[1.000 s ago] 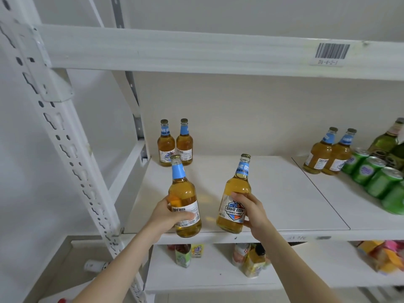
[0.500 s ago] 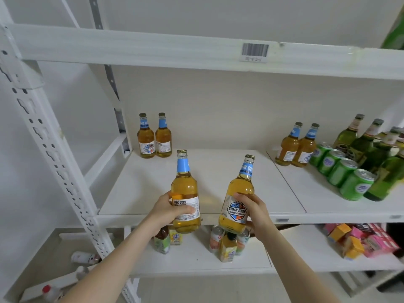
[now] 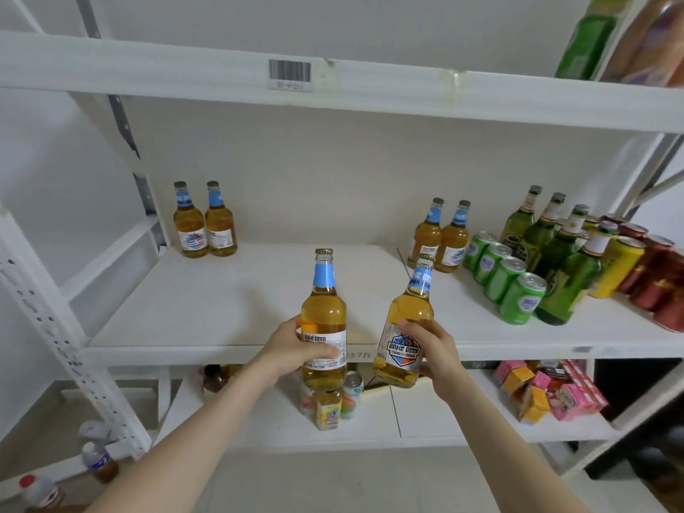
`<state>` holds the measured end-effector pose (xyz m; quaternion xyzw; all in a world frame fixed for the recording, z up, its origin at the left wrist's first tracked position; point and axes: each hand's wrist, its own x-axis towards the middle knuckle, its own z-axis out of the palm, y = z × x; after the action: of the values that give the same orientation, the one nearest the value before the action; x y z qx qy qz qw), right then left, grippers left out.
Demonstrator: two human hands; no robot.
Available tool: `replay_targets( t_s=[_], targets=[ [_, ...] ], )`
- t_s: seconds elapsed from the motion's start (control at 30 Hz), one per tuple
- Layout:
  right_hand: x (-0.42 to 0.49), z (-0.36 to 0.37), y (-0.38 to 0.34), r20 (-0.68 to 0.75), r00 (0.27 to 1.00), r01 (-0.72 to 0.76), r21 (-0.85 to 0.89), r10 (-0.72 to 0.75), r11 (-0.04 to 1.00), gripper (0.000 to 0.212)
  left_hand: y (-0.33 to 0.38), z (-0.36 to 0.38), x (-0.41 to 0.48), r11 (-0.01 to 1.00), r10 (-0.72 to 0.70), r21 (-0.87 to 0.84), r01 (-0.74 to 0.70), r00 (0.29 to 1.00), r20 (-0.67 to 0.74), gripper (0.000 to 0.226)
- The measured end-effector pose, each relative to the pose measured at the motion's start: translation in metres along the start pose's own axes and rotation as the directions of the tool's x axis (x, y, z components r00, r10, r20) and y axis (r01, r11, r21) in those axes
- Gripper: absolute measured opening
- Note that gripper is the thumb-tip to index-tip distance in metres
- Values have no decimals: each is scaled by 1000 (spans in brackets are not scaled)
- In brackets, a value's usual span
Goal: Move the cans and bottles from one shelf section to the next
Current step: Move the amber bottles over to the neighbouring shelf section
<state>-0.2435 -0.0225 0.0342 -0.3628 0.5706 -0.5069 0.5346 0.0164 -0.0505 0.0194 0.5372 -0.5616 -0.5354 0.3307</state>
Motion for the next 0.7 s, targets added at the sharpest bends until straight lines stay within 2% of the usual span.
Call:
replay_targets(
  t_s=[0.17,0.33,0.57,0.7],
  targets=[
    [28,-40,-8,-19,1000,17,24,-17,1000,39,21,37,45,1000,8,25,-9,999,44,56],
    [62,-87,-18,-60,998,16,39,-14,999,43,45,79,93,998,25,49,-32,993,119,71],
    [100,-152,-33,-70,997,14,47,-10,999,63,65,145,135,998,9,58,-17,989,146,70],
    [120,-183,-45,-22,1000,4,14,-4,1000,74,70,179,150,999,-8,37,4,995,98,70]
  ],
)
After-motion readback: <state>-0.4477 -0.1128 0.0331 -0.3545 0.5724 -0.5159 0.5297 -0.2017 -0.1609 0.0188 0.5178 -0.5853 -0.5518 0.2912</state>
